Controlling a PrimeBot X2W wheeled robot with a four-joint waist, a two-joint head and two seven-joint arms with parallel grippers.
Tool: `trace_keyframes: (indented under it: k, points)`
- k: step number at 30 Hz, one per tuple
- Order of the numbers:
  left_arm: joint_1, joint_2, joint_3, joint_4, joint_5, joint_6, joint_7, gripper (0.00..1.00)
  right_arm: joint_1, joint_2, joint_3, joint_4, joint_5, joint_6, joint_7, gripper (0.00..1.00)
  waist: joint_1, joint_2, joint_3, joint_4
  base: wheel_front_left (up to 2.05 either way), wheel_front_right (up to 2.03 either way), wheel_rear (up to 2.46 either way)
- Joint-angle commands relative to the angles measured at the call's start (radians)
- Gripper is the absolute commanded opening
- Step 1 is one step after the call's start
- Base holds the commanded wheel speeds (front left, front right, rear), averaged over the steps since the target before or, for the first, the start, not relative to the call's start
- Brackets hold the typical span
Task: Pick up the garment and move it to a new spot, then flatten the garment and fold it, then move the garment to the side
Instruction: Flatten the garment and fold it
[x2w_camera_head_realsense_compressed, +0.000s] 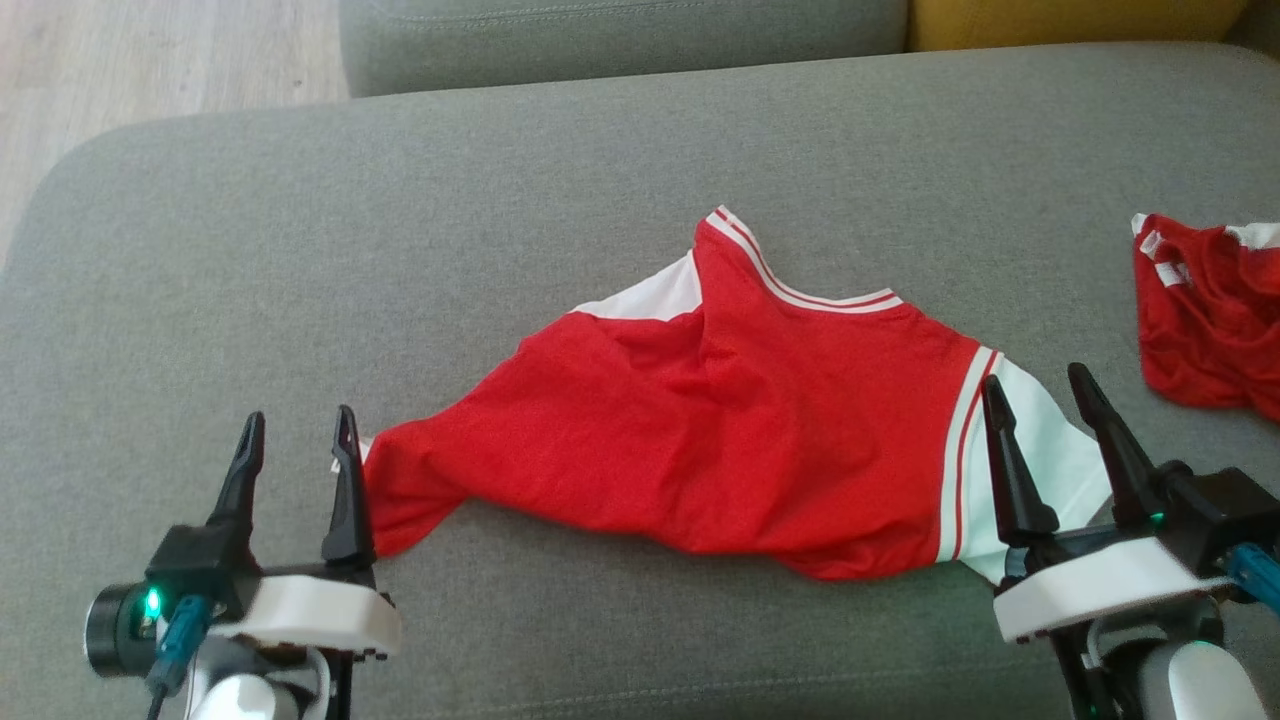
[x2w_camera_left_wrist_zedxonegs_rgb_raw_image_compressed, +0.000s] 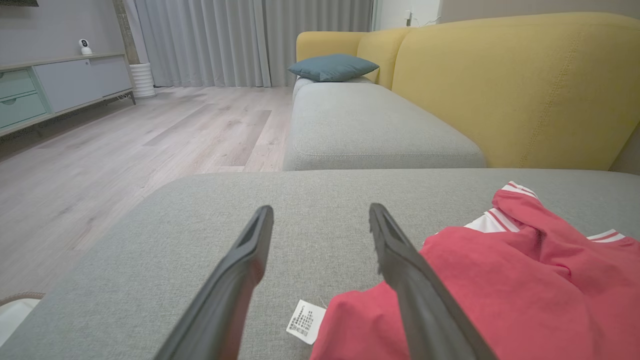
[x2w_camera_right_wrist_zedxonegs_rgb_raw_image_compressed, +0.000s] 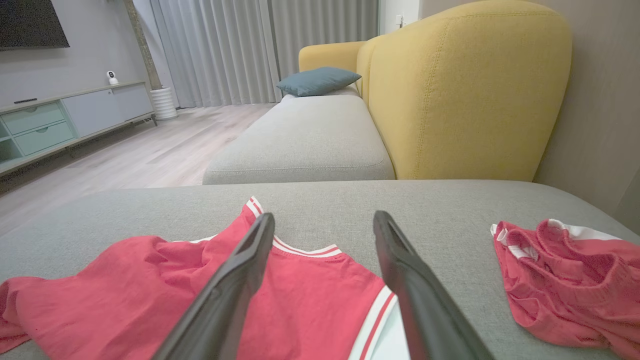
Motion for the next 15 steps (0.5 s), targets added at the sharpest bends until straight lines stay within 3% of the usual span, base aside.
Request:
trace_keyframes:
  k: [1, 9, 15]
  points:
    - [-0.037, 0.014, 0.032, -0.035, 0.008, 0.001, -0.012, 1.0, -0.029, -0.021, 0.024, -0.038, 0.004, 0.003, 0.002, 1.0, 0.0, 0.0, 0.003, 0.001, 0.0, 0.0, 0.0]
    - [-0.064, 0.01, 0.021, -0.04, 0.015, -0.003, -0.012, 1.0, -0.068, -0.053, 0.035, -0.007, 0.016, 0.003, 0.027, 1.0, 0.0, 0.0, 0.039, 0.018, 0.0, 0.0, 0.0]
    - [-0.129, -0.005, 0.005, -0.042, 0.029, -0.017, -0.012, 1.0, -0.23, -0.115, 0.097, 0.083, 0.064, 0.003, 0.063, 1.0, 0.0, 0.0, 0.118, 0.054, 0.0, 0.0, 0.0]
